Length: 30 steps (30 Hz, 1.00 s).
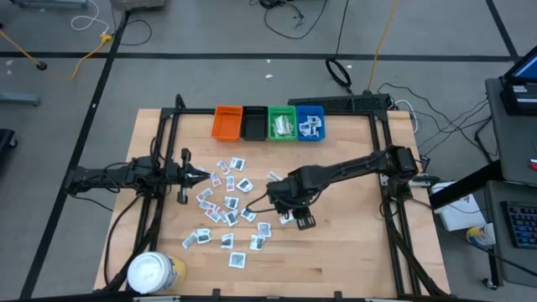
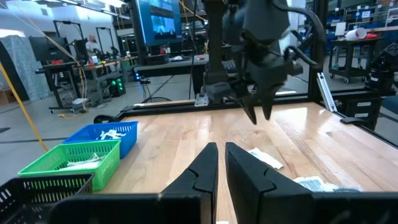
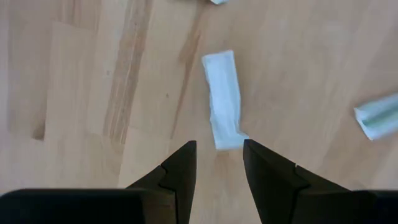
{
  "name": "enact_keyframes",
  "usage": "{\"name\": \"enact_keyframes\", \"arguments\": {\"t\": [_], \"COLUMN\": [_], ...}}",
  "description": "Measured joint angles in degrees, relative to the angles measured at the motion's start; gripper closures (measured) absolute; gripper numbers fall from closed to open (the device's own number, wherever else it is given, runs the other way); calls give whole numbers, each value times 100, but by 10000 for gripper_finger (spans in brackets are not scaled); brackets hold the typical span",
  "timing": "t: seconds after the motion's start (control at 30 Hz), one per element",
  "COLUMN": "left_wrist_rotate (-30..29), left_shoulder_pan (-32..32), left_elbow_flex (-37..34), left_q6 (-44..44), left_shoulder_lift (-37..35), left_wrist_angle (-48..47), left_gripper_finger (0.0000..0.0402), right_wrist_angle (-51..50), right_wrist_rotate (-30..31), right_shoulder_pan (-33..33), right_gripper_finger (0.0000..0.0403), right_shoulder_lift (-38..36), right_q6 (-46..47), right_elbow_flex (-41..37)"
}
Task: Pick & Place First Aid Supplies
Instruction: Put the green bandage into the green bin
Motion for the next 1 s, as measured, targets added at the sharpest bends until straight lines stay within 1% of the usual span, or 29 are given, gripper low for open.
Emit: {"name": "enact_keyframes", "arguments": {"t": [0.2,0.37,0.5,0.63,0.77,0.87,0.93,1.0], "left_wrist_rotate": [0,0,0,0,0,0,0,0], "left_shoulder_pan": [0,0,0,0,0,0,0,0], "left_elbow_flex": [0,2,0,0,0,2,2,2], "left_q6": [0,0,0,0,-1,0,0,0], "left_shoulder_lift": [0,2,1,2,2,2,1,2], "left_wrist_angle": [0,0,0,0,0,0,2,0], "left_gripper_finger": [364,364,364,364,364,364,364,364], "right_wrist_angle": [616,952,1082,1497,1708,1711,1727,1744], "right_wrist_rotate": [25,453,486,903,1004,869,816,740], "right_shoulder_pan": [131,162,160,189,195,195,193,195], "right_gripper_finger": [278,278,277,277,279,299,329,370], "right_shoulder_lift": [98,185,282,292,269,267,267,267], "right_q6": [-3,-166,-302,-400,-402,-406,-410,-430], "right_elbow_flex": [-430,-819,-1062,-1397,-1553,-1564,-1566,-1571]}}
